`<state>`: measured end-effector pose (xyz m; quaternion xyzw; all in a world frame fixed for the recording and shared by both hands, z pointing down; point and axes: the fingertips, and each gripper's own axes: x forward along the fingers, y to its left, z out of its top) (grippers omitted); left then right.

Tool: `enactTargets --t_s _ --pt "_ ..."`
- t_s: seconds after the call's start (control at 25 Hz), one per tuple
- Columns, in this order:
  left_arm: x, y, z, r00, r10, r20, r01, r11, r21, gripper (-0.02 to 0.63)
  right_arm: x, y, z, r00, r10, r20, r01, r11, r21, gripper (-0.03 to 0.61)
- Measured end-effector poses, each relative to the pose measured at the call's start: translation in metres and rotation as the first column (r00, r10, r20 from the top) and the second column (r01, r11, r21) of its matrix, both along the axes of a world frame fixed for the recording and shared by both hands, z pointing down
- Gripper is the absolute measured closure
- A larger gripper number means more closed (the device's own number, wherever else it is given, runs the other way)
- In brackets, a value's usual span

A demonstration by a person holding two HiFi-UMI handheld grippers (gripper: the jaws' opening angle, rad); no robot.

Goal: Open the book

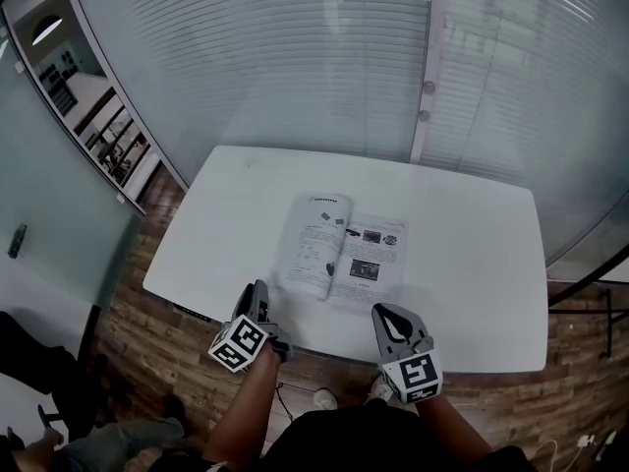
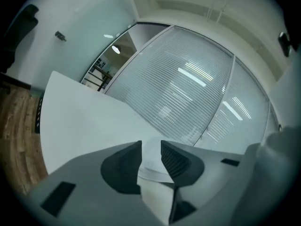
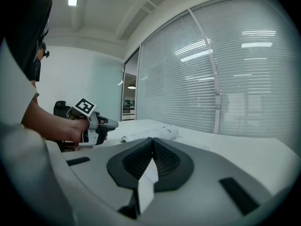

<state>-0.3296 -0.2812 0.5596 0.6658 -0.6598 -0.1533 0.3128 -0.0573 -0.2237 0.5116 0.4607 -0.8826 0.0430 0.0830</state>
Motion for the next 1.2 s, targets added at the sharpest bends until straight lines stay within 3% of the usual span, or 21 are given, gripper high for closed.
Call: enactTargets --t_s 0.2,0.36,0.56,0.76,0.92,1.2 --pt "0.017 0.002 -0.031 0.988 0.048 0.146 -0.061 0.994 0.086 0.494 0.005 -0.005 -0.002 1.000 0.016 0.012 -0.016 1.000 0.003 0.572" --pt "0.049 0.004 -0.055 0.955 0.113 0.274 -0.156 0.977 0.144 0.525 0.009 -0.007 -0.007 1.000 0.024 0.013 -0.024 1.000 0.010 0.572" --pt "0.094 0.010 -0.079 0.877 0.183 0.444 -0.294 0.936 0.194 0.555 0.020 -0.007 -0.015 0.999 0.048 0.021 -0.049 0.999 0.023 0.572" --pt "0.135 0.018 -0.083 0.782 0.251 0.570 -0.419 0.890 0.183 0.586 0.031 -0.006 -0.018 0.997 0.073 0.029 -0.074 0.997 0.029 0.572" --pt "0.164 0.028 -0.071 0.720 0.318 0.616 -0.494 0.859 0.134 0.598 0.040 -0.006 -0.020 0.994 0.100 0.033 -0.101 0.994 0.035 0.572" --pt "0.194 0.039 -0.051 0.653 0.386 0.652 -0.556 0.828 0.066 0.598 0.049 -0.006 -0.026 0.994 0.113 0.016 -0.114 0.990 0.080 0.572"
